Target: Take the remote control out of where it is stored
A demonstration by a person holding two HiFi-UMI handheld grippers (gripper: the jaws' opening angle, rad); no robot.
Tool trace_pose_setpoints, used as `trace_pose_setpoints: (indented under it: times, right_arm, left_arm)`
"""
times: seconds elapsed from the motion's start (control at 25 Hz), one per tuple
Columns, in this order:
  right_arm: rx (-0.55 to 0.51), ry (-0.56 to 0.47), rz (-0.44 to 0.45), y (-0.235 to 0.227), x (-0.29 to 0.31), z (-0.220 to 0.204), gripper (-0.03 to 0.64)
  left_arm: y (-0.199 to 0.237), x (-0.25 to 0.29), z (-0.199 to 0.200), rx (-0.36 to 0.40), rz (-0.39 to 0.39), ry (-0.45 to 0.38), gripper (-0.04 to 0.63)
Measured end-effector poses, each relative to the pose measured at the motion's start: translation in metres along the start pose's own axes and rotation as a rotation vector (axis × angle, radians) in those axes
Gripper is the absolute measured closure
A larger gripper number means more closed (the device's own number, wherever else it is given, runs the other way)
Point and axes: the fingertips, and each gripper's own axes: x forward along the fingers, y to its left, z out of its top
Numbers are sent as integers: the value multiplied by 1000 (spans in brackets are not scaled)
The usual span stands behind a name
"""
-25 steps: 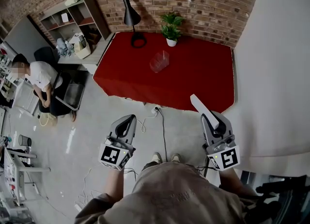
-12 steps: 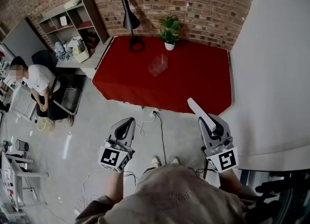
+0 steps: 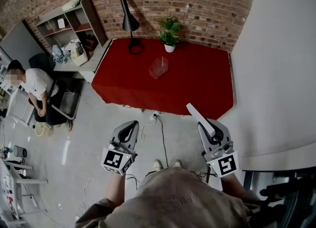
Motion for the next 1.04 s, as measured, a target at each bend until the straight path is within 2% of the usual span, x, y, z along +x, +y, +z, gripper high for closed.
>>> trace_pose_setpoints:
  times: [0.84, 1.04]
  right_arm:
    - [10, 1, 58, 24, 28, -7, 534]
    - [28, 14, 68, 35, 32, -15, 534]
  left_arm:
    - [11, -12, -11, -25, 14, 32, 591]
    - [11, -15, -26, -31, 0, 72, 591]
